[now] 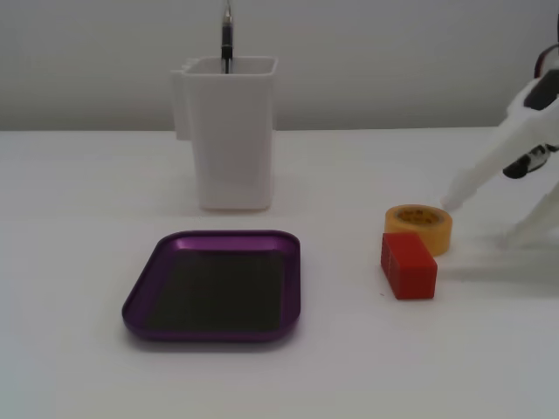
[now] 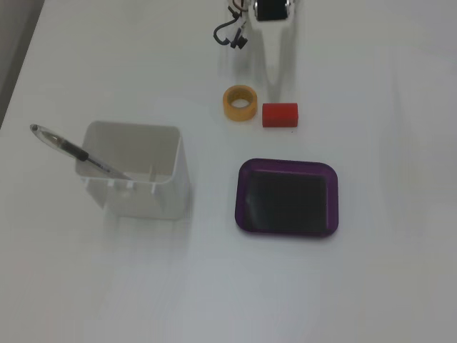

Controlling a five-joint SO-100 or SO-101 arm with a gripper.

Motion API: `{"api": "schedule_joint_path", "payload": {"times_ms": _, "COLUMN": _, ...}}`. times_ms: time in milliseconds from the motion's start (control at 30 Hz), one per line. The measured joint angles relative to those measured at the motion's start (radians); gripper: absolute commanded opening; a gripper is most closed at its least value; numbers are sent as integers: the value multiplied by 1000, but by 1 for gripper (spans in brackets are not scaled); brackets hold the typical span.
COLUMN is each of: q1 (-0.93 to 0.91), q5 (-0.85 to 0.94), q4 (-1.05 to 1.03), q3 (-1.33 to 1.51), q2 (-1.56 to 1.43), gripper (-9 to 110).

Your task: Remove the cube from the box.

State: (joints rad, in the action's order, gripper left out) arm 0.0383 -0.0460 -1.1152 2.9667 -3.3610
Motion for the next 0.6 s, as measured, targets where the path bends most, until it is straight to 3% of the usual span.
{"api": "schedule_joint_path", "payload": {"times_ms": 233, "q1": 5, "q5": -5, "q4": 0, "q3": 69, "q2": 0, "gripper": 17}}
{"api": "schedule_joint_path", "payload": {"times_ms": 400, "q1": 8, "q5": -5, "q4": 0, "q3": 86, "q2": 0, "gripper": -2}}
{"api": "schedule_joint_path", "payload": {"times_ms": 600, "q1": 8, "q5": -5, "q4": 0, "q3": 86, "q2": 0, "gripper": 0}}
